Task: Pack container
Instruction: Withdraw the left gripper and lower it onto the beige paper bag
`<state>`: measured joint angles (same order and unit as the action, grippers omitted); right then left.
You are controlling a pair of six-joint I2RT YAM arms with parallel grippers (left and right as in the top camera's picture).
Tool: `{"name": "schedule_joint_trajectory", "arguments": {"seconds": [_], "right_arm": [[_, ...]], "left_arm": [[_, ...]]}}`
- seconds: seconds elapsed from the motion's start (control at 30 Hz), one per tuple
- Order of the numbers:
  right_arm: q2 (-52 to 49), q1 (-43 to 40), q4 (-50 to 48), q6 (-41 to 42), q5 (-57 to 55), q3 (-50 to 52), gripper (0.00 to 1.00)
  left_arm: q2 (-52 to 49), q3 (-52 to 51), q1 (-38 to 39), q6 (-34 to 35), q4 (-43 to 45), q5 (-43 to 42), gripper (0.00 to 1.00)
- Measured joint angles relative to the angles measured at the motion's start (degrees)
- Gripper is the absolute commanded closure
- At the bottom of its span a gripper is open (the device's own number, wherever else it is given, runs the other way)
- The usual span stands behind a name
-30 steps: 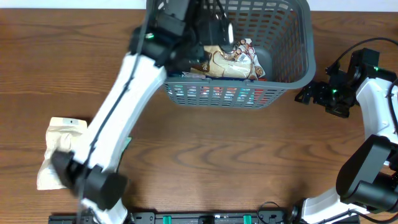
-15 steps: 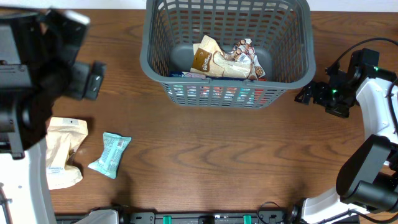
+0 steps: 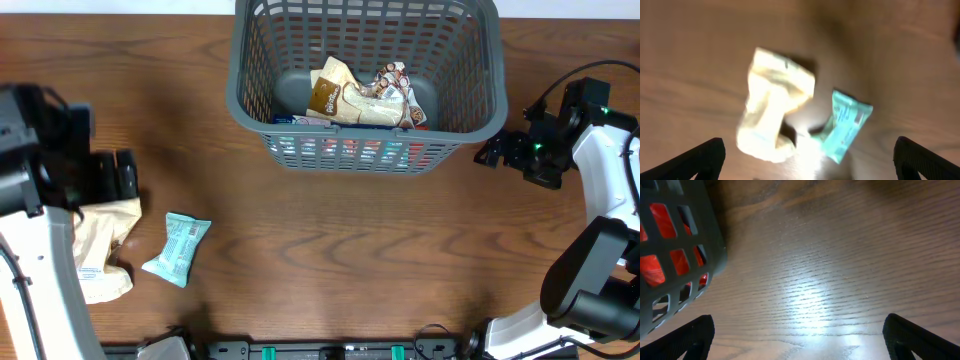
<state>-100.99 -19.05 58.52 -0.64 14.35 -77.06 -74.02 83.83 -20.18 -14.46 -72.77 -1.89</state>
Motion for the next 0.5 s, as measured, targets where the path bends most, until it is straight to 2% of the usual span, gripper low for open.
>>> {"name": "schedule_joint_trajectory", "arguments": {"seconds": [0.27,0.5], "right_arm": [[0.0,0.0,-0.37,0.0,0.0,0.0,0.01],[0.0,0.0,-0.81,0.0,0.02,0.02,0.01]], "left_arm": [[1.75,-15.69,-10.01,5.68,3.72,-2.91,0.01],[1.75,-20.92,-13.09,5.01,8.81,-0.59,0.02]]}}
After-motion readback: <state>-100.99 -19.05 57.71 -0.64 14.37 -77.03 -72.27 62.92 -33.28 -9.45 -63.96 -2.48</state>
